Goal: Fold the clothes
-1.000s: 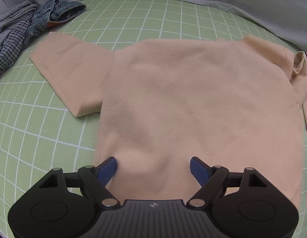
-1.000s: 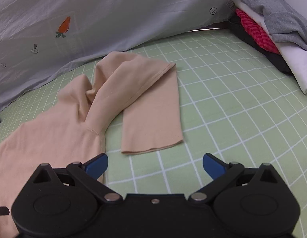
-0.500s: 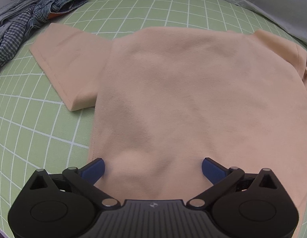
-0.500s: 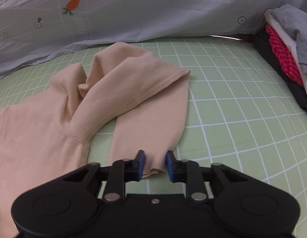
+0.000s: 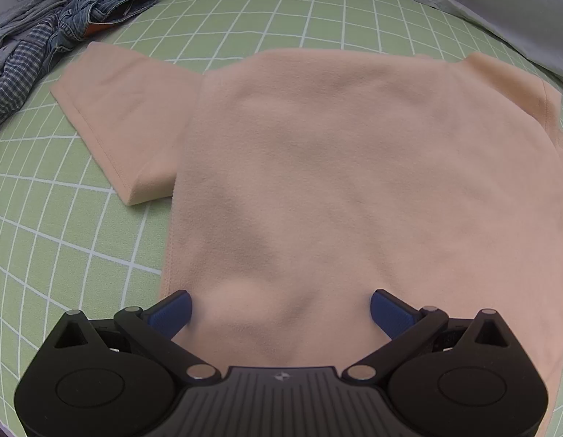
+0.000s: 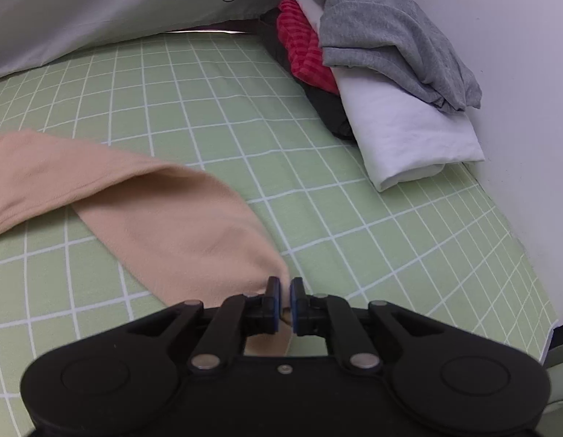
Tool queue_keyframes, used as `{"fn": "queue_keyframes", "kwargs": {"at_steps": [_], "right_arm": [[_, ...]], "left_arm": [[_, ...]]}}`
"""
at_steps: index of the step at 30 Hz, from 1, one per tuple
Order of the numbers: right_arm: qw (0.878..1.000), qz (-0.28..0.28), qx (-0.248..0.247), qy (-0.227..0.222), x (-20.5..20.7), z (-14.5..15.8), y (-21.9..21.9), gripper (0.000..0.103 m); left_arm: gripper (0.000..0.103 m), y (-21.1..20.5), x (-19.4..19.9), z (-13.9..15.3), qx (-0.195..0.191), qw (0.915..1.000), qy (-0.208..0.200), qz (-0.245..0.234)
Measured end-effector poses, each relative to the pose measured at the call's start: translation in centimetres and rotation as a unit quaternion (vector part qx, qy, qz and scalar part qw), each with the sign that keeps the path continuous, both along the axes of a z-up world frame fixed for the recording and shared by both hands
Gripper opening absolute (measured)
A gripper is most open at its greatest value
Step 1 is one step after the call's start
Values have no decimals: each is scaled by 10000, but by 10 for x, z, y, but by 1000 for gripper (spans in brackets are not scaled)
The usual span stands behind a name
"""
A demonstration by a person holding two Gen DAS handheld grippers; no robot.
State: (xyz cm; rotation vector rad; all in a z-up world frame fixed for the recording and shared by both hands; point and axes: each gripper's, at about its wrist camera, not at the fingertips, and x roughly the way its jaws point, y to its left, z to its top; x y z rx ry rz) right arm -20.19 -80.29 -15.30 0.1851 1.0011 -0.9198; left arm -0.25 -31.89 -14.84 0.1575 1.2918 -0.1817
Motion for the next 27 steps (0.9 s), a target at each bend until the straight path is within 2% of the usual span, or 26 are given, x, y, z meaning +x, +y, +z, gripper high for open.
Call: {"fn": "queue_keyframes", "kwargs": {"at_steps": [1,3,5,10,13,14,16,17,18,23,26,27], "right_arm": [[10000,-35,1,-73,0,2,-3,20],[9995,152,-130,-254,4,8,1,42],[9975,543,-220,-386,15,11,6,51],[9880,1520,-246,-153,54,-1,6,60],[9809,1928,-262,-70,69,-5,2,61],[9794,2002,-216,-125,71,-4,0,58],[9756,2189,-95,-108,76,-2,-2,44],[9733,2294,-44,-66,78,-1,-1,20],[9716,2364,-55,-16,79,-1,-1,3],[9675,2313,-958,-359,66,37,21,3],[9572,2279,-1725,-460,55,59,57,3],[9546,2359,-1765,-430,51,57,70,3]], "left_arm": [[103,0,-1,0,-1,10000,-3,3],[103,0,-2,0,-3,10000,-9,8],[103,0,-2,0,-4,10000,-11,12],[103,0,0,0,1,10000,40,14],[103,-1,1,0,2,10000,45,25],[103,-1,1,0,1,10000,43,30],[103,-2,2,1,-1,10000,40,39],[103,-2,2,1,-3,10000,38,43],[103,-2,2,1,-4,10000,37,48],[103,1,0,0,-19,10000,-4,50],[103,1,-1,0,-22,10000,-15,47],[103,1,-1,0,-22,10000,-18,47]]}}
